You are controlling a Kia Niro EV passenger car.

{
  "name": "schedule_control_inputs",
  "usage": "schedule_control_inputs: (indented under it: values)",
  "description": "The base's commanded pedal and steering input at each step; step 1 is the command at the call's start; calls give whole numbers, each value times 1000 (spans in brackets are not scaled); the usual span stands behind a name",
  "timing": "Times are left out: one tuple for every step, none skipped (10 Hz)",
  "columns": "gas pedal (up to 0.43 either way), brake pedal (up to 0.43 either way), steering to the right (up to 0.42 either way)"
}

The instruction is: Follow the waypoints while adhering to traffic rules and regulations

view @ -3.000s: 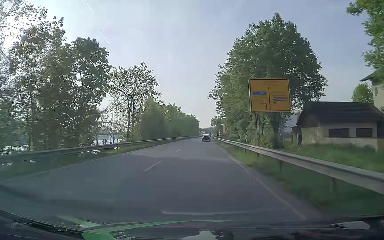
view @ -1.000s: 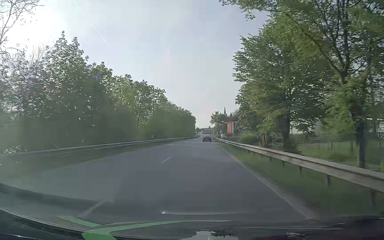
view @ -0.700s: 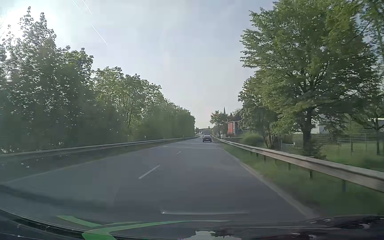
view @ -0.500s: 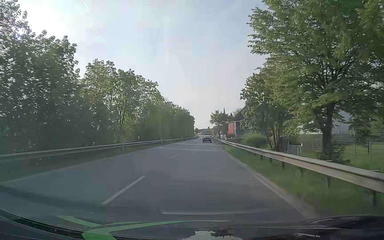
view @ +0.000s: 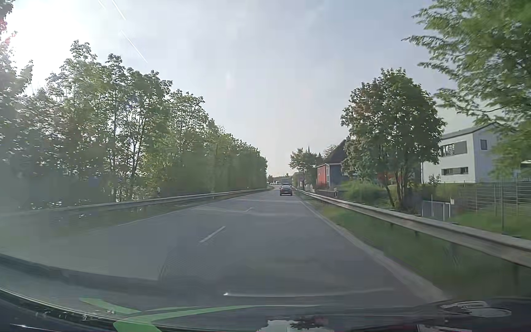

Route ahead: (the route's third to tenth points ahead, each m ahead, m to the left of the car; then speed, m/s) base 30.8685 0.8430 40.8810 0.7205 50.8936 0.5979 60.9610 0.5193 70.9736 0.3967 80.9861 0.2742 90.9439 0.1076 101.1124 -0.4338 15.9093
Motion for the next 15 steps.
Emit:
schedule_control_inputs:
  values:
    - [67,0,1]
    - [67,0,1]
    - [67,0,1]
    - [67,0,1]
    - [67,0,1]
    - [67,0,1]
    - [67,0,2]
    - [67,0,3]
    - [67,0,3]
    - [67,0,3]
    - [67,0,3]
    - [67,0,4]
    - [67,0,4]
    - [67,0,4]
    - [0,0,4]
